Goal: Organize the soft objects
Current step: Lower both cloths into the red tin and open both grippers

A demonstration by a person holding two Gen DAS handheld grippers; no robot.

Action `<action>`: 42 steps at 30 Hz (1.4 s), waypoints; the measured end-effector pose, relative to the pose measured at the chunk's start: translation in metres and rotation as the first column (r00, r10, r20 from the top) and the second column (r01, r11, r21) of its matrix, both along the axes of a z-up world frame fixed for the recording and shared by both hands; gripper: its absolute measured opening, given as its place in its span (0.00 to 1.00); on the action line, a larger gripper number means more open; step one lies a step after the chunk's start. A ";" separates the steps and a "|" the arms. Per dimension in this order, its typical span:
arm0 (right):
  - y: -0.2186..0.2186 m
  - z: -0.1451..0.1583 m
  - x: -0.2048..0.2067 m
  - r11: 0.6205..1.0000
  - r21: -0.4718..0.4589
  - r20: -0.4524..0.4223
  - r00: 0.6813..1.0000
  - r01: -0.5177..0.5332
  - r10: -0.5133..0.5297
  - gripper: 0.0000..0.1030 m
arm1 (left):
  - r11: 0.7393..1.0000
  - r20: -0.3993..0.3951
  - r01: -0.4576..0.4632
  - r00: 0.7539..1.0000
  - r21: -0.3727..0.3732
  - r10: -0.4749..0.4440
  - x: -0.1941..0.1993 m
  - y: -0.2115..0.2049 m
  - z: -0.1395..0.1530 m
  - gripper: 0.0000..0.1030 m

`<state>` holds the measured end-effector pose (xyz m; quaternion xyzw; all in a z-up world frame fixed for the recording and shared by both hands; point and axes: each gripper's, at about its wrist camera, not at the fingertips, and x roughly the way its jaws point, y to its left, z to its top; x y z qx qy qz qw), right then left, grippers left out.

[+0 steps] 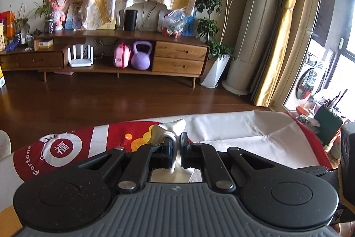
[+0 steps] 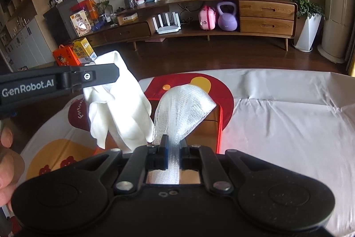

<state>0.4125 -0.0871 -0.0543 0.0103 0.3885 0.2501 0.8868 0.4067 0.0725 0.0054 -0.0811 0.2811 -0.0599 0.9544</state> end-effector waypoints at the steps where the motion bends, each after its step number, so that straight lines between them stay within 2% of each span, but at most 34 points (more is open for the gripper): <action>1: 0.003 -0.005 0.003 1.000 -0.008 -0.004 1.000 0.003 -0.003 0.07 | 1.000 -0.006 -0.002 1.000 0.003 0.002 0.004 0.000 -0.005 0.06; 7: 0.011 -0.026 0.015 1.000 -0.025 -0.025 1.000 -0.019 0.018 0.07 | 1.000 -0.074 -0.008 0.997 0.010 0.009 0.025 0.002 -0.039 0.06; 14: 0.026 -0.047 0.016 0.990 -0.118 -0.043 0.997 -0.071 0.066 0.07 | 1.000 -0.160 0.001 0.987 0.015 0.001 0.039 0.001 -0.070 0.06; 19: 0.035 -0.051 0.007 0.975 -0.187 -0.020 0.993 -0.117 0.115 0.09 | 0.999 -0.253 0.022 0.967 0.033 -0.013 0.047 -0.002 -0.089 0.06; 23: 0.041 -0.050 0.001 0.957 -0.251 0.011 0.989 -0.143 0.151 0.20 | 0.999 -0.303 0.038 0.953 0.030 -0.027 0.050 -0.005 -0.098 0.06; 26: 0.043 -0.047 -0.005 0.945 -0.281 0.029 0.983 -0.167 0.182 0.21 | 0.998 -0.345 0.045 0.938 0.041 -0.028 0.052 -0.007 -0.105 0.06; 27: 0.042 -0.046 -0.006 0.942 -0.287 0.032 0.981 -0.174 0.191 0.26 | 0.998 -0.356 0.045 0.934 0.039 -0.028 0.052 -0.007 -0.108 0.06; 34: 0.036 -0.036 -0.014 0.946 -0.268 0.041 0.978 -0.185 0.203 0.44 | 0.999 -0.373 0.031 0.928 0.036 -0.015 0.049 -0.008 -0.107 0.09; 37: 0.032 -0.031 -0.014 0.952 -0.254 0.040 0.981 -0.174 0.189 0.47 | 0.999 -0.366 0.028 0.931 0.032 -0.014 0.045 -0.008 -0.104 0.14; 38: 0.030 -0.030 -0.015 0.954 -0.250 0.040 0.982 -0.168 0.183 0.48 | 0.999 -0.360 0.027 0.933 0.033 -0.013 0.044 -0.008 -0.102 0.18; 40: 0.026 -0.027 -0.017 0.959 -0.235 0.040 0.984 -0.160 0.175 0.49 | 0.999 -0.354 0.019 0.935 0.037 -0.005 0.042 -0.008 -0.098 0.32; 42: 0.022 -0.023 -0.018 0.965 -0.215 0.038 0.986 -0.151 0.162 0.50 | 0.999 -0.338 0.013 0.941 0.042 0.002 0.038 -0.009 -0.093 0.57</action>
